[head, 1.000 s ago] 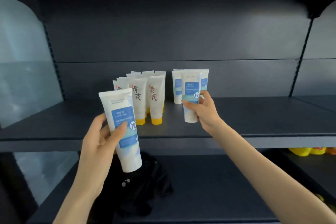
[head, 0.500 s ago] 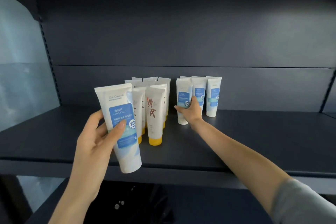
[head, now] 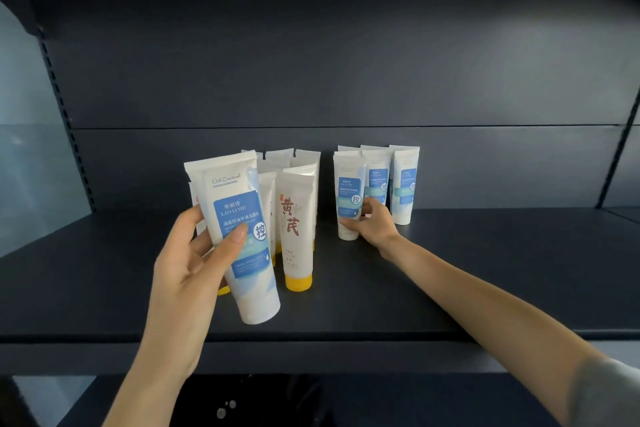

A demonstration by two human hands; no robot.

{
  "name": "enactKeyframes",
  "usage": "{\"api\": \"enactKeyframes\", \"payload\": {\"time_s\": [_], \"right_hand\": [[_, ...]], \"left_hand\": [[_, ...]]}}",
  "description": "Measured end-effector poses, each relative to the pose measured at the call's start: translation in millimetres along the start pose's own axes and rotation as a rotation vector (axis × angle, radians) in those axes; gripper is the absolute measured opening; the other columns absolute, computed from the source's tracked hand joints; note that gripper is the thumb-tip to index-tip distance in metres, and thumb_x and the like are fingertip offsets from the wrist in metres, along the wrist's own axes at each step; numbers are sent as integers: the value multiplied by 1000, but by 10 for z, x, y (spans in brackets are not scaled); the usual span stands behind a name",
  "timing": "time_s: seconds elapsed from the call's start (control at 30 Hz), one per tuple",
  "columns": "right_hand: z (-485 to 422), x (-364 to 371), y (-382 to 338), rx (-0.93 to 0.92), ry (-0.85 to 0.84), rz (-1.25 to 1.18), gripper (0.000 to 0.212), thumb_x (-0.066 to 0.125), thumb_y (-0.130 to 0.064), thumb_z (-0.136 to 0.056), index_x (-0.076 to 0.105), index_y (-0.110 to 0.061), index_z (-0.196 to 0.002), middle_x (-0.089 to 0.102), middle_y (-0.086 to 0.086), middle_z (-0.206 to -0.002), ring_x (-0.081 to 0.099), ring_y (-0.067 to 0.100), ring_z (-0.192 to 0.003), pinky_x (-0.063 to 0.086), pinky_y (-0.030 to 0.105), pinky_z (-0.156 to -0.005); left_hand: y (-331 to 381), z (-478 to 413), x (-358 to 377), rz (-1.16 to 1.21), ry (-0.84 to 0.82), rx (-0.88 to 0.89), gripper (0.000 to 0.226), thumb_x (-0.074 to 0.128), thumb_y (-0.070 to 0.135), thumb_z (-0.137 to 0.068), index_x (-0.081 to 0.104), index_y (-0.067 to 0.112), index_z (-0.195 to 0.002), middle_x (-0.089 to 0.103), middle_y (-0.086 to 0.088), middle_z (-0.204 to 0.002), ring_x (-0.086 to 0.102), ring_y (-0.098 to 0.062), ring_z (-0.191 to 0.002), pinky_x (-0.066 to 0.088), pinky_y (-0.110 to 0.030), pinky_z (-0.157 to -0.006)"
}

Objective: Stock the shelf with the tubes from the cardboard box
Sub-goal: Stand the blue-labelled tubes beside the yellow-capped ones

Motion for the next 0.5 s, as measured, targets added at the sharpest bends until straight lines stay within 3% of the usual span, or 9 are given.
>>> {"api": "enactKeyframes", "payload": {"time_s": [0.23,0.5], "right_hand": [[-9,31,-26,9,63,52,48,71,-13,-83,46,-6,-123,55,9,-129,52,22,-122,45,30,-94],[97,-79,-158,6,137,92,48,70,-9,-83,43,-6,-123,49,11,-130,50,23,-120,44,30,-93]], "left_hand": [[74,-11,-110,13,-20,21,32,60,25,-75,59,24,-107,71,7,-103,68,-11,-95,53,-49,-81],[117,-81,8,69,-102,43,34,60,26,-76,57,28,-110,70,6,-107,66,-12,-101,56,-39,-77]]}}
Point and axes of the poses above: each hand's wrist, its own z-axis away from the middle knuckle, its own x-axis out of the palm, y = z × x, the point moved 7 cm from there along -z, towards the middle knuckle
